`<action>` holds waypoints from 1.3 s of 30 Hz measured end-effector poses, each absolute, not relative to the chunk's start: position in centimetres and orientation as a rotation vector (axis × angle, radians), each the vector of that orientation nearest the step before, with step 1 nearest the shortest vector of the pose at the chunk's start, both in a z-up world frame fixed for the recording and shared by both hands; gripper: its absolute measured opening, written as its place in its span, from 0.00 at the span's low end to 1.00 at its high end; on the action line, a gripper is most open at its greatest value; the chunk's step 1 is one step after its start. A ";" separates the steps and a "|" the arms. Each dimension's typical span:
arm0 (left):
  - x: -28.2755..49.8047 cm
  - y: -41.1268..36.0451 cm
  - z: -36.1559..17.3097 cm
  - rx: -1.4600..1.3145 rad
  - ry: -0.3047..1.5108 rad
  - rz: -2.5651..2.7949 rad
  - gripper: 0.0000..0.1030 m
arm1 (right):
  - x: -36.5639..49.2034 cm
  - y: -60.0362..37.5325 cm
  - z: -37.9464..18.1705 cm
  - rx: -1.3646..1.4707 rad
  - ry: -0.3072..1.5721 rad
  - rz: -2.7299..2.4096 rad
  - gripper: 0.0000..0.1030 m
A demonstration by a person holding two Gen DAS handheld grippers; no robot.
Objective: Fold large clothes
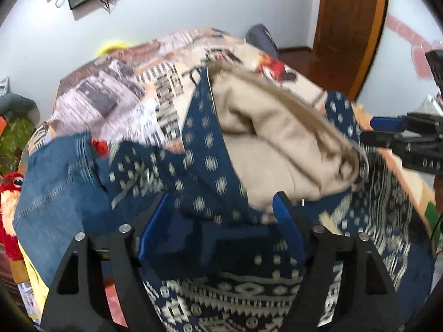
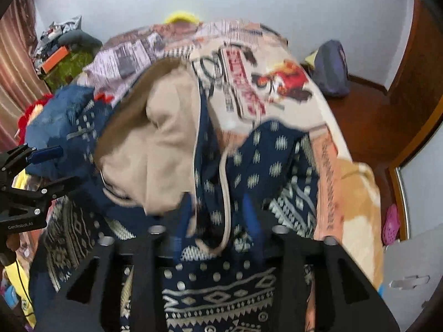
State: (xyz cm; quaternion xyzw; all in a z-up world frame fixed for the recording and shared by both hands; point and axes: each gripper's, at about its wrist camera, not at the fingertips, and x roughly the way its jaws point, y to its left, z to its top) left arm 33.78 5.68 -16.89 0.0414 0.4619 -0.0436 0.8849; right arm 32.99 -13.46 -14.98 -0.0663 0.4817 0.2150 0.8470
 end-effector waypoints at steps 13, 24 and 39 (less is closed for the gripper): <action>43.0 7.2 -19.1 -0.018 0.999 -0.070 0.73 | 40.2 -9.0 -18.2 -0.091 1.084 0.482 0.46; 46.1 8.9 -21.2 -0.142 1.031 -0.083 0.11 | 44.3 -8.3 -20.7 0.033 1.146 0.511 0.10; 35.3 6.7 -12.2 -0.066 0.904 -0.235 0.08 | 34.6 -12.0 -10.9 -0.003 0.944 0.643 0.06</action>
